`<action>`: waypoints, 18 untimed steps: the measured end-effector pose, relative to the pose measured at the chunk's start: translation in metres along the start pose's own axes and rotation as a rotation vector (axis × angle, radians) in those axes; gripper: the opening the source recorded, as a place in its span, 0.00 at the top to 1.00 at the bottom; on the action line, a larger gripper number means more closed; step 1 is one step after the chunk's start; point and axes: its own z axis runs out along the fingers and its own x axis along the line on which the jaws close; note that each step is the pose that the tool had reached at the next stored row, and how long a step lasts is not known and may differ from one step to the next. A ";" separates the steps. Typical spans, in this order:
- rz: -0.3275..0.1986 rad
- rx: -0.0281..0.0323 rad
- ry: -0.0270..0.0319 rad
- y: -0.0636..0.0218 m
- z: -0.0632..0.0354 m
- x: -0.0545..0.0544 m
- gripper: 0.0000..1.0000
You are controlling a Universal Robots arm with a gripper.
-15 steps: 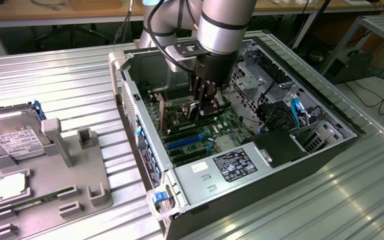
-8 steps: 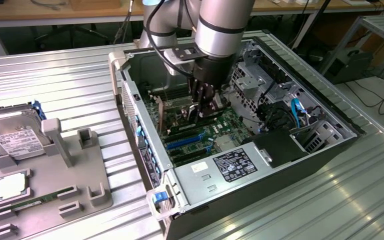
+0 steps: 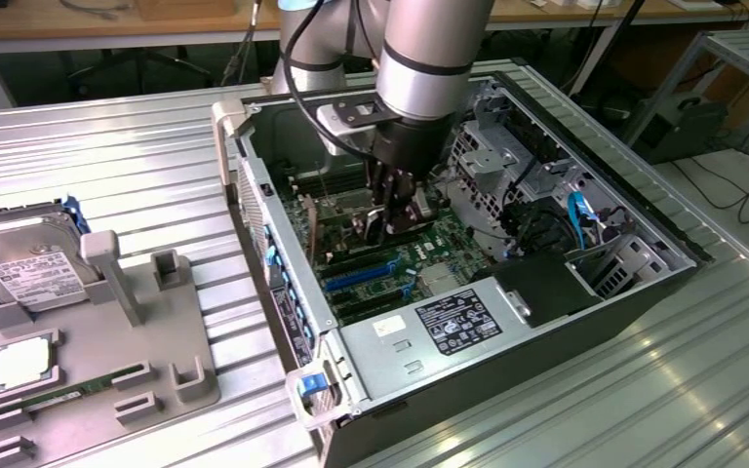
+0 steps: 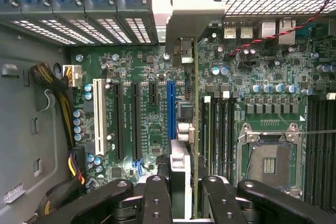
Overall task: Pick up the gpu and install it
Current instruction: 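Insert the gpu into the slot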
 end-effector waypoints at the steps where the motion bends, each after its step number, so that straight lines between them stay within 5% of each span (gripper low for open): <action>1: 0.000 0.0000 0.0001 0.0002 0.0005 0.000 0.72; 18: 0.000 0.0035 0.0000 0.0030 0.0080 0.004 0.72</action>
